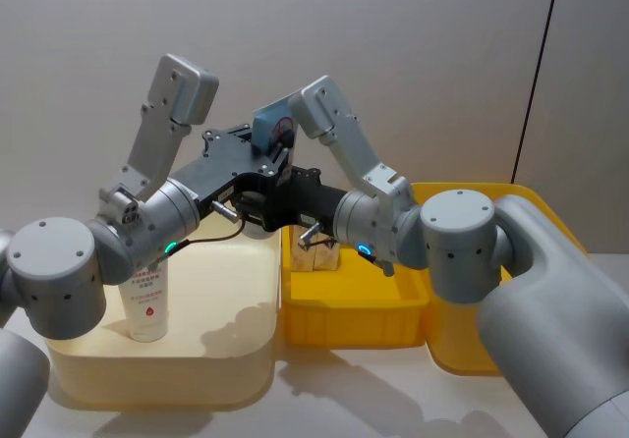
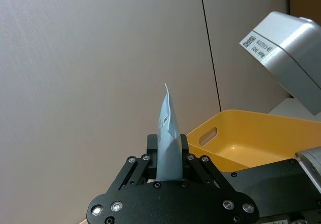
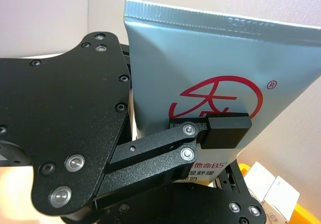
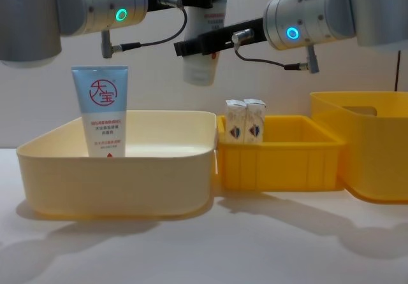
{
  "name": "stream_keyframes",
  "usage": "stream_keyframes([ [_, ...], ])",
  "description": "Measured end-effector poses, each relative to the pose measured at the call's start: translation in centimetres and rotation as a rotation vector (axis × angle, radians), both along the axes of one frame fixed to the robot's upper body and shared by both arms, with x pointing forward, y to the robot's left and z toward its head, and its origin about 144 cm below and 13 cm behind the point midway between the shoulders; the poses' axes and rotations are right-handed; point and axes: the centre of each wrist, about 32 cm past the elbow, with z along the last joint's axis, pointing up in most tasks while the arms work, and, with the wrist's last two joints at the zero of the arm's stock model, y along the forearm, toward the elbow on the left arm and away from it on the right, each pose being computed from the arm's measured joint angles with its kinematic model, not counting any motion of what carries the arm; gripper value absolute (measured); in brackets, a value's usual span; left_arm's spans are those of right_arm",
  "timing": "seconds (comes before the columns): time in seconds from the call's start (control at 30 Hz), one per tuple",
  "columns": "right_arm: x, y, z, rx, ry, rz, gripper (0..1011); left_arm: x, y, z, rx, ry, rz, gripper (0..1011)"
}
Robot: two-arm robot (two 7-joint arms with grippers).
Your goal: Bimanual collaborative sorting of washing and personal care products
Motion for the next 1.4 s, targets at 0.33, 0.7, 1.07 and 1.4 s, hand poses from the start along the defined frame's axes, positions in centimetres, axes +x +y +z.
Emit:
stream_keyframes([
  [0.33, 0.02, 0.03, -0.01, 0.0, 0.001, 0.002, 583, 0.0, -0.01, -0.01, 0.0, 0.0, 0.0, 226],
  [0.7, 0.03, 0.06, 0.01, 0.0, 0.001, 0.002, 536, 0.0, 0.0, 0.0, 0.0, 0.0, 0.0, 226],
  [1.07, 0.04, 0.06, -0.01, 0.0, 0.001, 0.002, 538, 0.0, 0.0, 0.0, 0.0, 0.0, 0.0, 226],
  [1.4, 0.03, 0.07, -0.04, -0.001, 0.002, 0.002, 536, 0.0, -0.03, 0.02, -0.001, -0.001, -0.002, 318],
])
